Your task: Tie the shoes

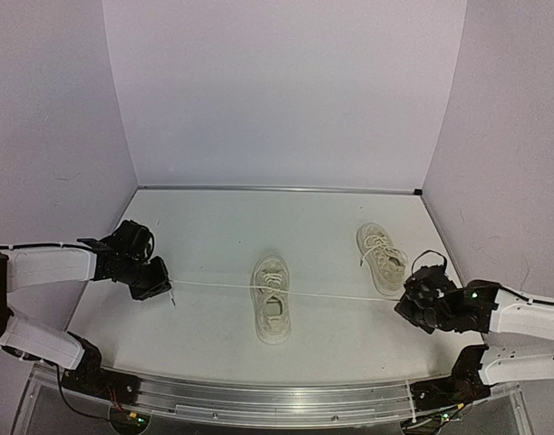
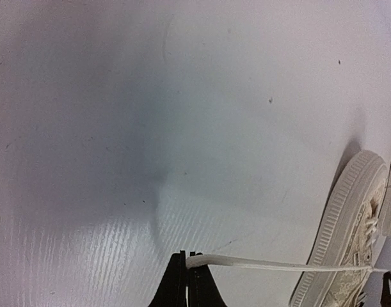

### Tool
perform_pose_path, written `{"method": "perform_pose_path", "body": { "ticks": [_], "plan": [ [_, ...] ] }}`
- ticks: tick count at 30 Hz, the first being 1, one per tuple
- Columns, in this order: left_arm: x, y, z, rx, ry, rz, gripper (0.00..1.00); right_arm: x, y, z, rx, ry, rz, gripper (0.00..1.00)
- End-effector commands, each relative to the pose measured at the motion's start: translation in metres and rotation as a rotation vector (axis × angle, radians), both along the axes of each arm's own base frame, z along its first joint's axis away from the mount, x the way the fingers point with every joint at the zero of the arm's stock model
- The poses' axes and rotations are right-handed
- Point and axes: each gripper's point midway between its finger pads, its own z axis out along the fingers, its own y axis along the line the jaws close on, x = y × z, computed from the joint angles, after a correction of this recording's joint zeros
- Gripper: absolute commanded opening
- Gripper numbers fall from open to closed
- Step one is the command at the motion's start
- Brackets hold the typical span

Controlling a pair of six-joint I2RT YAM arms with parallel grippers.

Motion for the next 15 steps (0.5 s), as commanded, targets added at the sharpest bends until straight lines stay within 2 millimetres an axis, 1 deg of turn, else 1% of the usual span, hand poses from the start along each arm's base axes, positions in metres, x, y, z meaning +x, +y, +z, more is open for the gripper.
{"method": "perform_pose_path", "body": {
  "ticks": [1,2,3,4,5,6,7,8,9,10,11,15],
  "plan": [
    [0.016,-0.028,0.053,-0.041,-0.139,-0.168,0.12,0.027,0.033,0.037,-0.068,-0.081,0.205,0.01],
    [0.015,-0.03,0.056,-0.036,-0.137,-0.193,0.17,0.028,0.038,0.04,-0.072,-0.082,0.228,0.03],
    [0.013,-0.031,0.058,-0.034,-0.133,-0.215,0.26,0.029,0.041,0.042,-0.071,-0.084,0.243,0.07],
    [0.012,-0.033,0.061,-0.031,-0.134,-0.24,0.38,0.03,0.043,0.044,-0.069,-0.089,0.251,0.17],
    [0.01,-0.033,0.064,-0.03,-0.136,-0.256,0.49,0.03,0.044,0.046,-0.06,-0.091,0.26,0.32],
    [0.009,-0.033,0.066,-0.025,-0.139,-0.263,0.59,0.029,0.045,0.049,-0.05,-0.098,0.269,0.52],
    [0.008,-0.03,0.07,-0.012,-0.147,-0.266,0.7,0.028,0.047,0.053,-0.039,-0.108,0.278,0.65],
    [0.008,-0.028,0.074,0.004,-0.153,-0.269,0.8,0.027,0.048,0.058,-0.027,-0.122,0.289,0.77],
    [0.007,-0.025,0.079,0.024,-0.161,-0.272,0.89,0.026,0.048,0.065,-0.016,-0.142,0.302,0.86],
    [0.007,-0.022,0.085,0.044,-0.169,-0.278,0.96,0.026,0.049,0.071,-0.007,-0.16,0.314,0.93],
    [0.008,-0.019,0.09,0.064,-0.178,-0.28,0.99,0.025,0.05,0.079,-0.001,-0.182,0.33,0.97],
    [0.012,-0.011,0.112,0.137,-0.201,-0.3,1.0,0.026,0.061,0.106,-0.004,-0.244,0.428,0.98]
  ]
}}
